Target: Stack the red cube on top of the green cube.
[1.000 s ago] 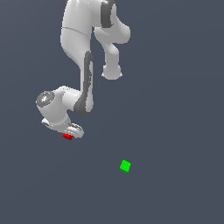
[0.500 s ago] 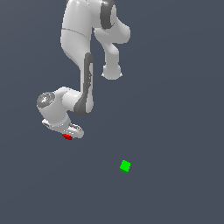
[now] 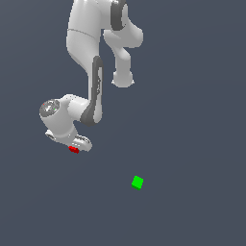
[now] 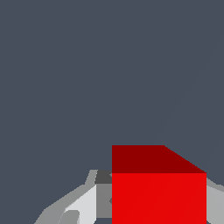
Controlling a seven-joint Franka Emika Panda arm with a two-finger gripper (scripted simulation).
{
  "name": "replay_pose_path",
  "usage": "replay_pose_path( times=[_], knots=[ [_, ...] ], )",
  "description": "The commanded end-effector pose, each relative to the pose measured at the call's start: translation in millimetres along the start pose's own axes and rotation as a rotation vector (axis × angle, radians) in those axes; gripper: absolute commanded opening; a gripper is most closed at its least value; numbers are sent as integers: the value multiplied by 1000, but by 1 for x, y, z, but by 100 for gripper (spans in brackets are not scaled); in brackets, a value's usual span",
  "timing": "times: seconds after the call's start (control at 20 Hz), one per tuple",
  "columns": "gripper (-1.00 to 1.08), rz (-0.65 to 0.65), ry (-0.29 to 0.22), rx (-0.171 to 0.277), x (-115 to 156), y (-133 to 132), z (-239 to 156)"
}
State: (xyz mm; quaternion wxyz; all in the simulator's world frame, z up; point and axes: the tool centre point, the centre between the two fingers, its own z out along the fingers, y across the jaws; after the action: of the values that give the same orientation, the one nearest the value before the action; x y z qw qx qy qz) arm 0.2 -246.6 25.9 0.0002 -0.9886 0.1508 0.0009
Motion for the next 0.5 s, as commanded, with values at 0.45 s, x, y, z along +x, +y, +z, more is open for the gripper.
replay_pose_path(
  times=[0.45],
  knots=[
    [-100, 0, 2, 0, -1, 0, -68]
  ],
)
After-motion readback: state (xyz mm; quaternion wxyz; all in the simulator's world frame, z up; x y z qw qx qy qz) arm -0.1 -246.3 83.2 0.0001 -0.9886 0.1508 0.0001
